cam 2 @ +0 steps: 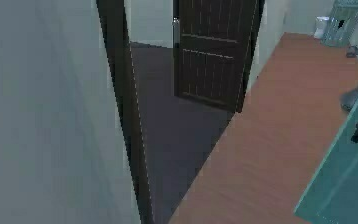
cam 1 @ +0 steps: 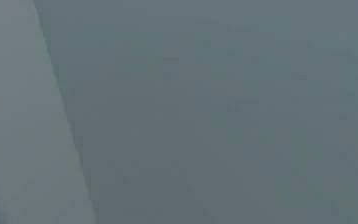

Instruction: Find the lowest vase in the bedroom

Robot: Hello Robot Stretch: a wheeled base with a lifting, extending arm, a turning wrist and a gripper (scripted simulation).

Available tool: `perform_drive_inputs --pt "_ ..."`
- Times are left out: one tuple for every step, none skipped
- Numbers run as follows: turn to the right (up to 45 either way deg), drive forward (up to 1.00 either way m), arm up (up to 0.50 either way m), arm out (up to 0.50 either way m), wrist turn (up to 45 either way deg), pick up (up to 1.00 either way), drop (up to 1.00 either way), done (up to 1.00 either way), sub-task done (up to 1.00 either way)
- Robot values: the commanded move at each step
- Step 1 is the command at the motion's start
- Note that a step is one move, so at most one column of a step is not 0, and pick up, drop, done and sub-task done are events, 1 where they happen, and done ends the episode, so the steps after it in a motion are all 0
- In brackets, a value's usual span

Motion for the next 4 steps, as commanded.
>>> perform_drive_inputs --pt "-45.0 0.00 0.00 0.00 0.0 0.00 0.00 0.00 0.00" --pt "-45.0 0.00 0.00 0.00 0.0 0.00 0.00 0.00 0.00" --pt "-45.0 0.00 0.00 0.00 0.0 0.00 0.00 0.00 0.00" --pt "-15.0 0.00 0.00 0.00 0.0 0.00 0.00 0.00 0.00"
